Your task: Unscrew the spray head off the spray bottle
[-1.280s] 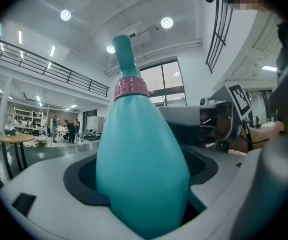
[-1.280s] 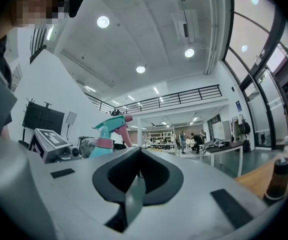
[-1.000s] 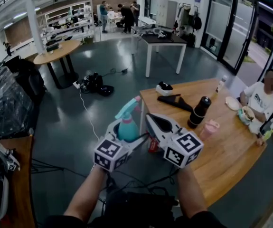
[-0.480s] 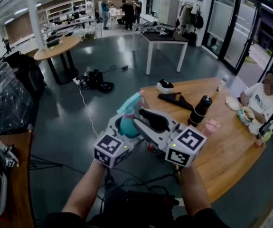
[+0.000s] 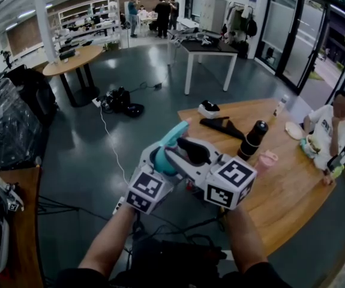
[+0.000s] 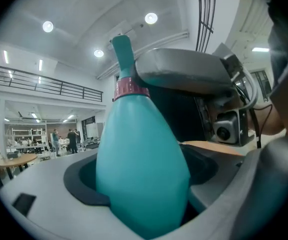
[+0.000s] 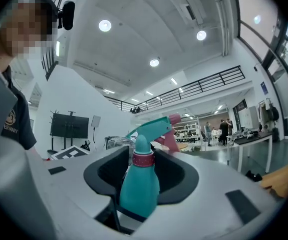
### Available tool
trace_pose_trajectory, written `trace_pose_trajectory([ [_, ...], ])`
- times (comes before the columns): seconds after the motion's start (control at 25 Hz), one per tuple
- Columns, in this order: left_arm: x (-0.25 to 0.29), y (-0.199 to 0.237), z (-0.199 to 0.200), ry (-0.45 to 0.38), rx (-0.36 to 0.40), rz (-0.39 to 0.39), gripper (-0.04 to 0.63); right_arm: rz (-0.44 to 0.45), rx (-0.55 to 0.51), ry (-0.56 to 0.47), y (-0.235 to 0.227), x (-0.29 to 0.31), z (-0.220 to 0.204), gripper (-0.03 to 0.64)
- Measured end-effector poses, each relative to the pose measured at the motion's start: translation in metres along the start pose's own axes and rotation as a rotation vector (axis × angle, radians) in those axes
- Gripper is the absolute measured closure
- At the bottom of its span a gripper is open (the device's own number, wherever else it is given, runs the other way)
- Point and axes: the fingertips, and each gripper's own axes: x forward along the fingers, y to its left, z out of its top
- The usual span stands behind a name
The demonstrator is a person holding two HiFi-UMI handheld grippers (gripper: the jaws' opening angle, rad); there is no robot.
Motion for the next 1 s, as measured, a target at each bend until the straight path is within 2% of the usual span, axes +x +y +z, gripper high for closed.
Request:
trace_pose_trajectory([
  [0.12, 0.000, -0.004, 0.000, 0.010, 0.022, -0.006, 0.170, -0.022, -0.010, 0.004, -0.003, -0.004, -0.001, 0.462],
  [0.32, -0.003, -0.008, -0.002, 0.033, 0.069, -0.015, 0.170, 0.014, -0.043, 0.011, 0.001, -0.007, -0.003, 0.476],
  [0.6, -0.009, -0.018, 0.003, 0.017, 0.083, -0.091, 0.173, 0.066, -0.027, -0.002, 0.003, -0.014, -0.001, 0.482],
  [0.8, -0.013, -0.030, 0.001, 0.018, 0.086, -0.198, 0.175, 0.138, -0.005, 0.009, 0.007, -0.019, -0.004, 0.482],
  [1.0, -0.026, -0.049, 0.003, 0.010, 0.063, -0.380, 0.174, 0.250, 0.007, 0.012, 0.019, -0.025, -0.004, 0.482],
])
